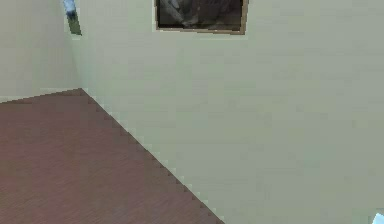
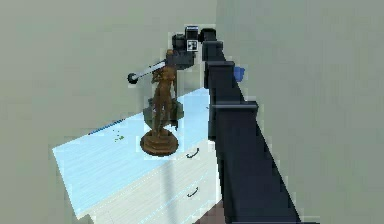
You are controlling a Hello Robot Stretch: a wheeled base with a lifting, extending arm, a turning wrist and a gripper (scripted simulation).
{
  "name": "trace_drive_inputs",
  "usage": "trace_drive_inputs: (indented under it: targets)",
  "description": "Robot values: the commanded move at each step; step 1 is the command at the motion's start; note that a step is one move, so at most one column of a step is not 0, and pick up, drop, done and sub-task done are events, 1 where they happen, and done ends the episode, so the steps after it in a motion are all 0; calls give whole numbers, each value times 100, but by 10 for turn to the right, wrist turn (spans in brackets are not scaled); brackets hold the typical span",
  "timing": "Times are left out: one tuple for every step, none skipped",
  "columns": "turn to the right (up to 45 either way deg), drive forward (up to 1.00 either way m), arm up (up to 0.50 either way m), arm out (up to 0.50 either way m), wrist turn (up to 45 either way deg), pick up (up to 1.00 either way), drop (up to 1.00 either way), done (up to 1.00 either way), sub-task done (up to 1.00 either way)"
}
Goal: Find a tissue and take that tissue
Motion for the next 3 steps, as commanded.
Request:
trace_drive_inputs:
  targets:
    - [0, 0, -28, 0, 0, 0, 0, 0, 0]
    - [0, 0, 0, 0, 0, 100, 0, 0, 0]
    - [0, 0, 10, 0, 0, 0, 0, 0, 0]
